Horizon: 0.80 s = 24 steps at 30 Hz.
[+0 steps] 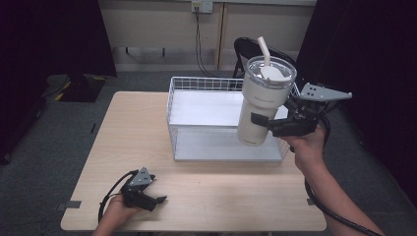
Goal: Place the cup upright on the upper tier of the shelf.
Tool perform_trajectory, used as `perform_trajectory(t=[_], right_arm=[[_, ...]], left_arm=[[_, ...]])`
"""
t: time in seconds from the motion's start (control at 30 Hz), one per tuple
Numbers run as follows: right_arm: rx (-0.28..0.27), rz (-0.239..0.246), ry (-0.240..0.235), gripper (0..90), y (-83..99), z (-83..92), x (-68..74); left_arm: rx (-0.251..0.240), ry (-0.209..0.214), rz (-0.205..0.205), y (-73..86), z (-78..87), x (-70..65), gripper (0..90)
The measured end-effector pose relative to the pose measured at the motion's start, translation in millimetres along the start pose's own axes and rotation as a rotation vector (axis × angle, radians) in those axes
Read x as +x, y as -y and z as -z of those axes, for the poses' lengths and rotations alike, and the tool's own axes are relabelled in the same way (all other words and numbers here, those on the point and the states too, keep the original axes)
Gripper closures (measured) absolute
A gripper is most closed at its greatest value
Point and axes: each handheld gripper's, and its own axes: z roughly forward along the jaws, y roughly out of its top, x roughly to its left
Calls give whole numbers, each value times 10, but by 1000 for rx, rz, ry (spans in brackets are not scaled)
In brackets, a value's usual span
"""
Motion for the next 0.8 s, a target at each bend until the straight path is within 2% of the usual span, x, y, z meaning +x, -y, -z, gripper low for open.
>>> perform_trajectory(t=[0.67, 0.8], right_arm=[[-13, -16, 48, 102, -91, -150, -133], [-4, -5, 64, 102, -98, -195, -163]], left_arm=[[-4, -1, 4, 0, -2, -3, 97], [-3, -2, 3, 0, -1, -2, 98]])
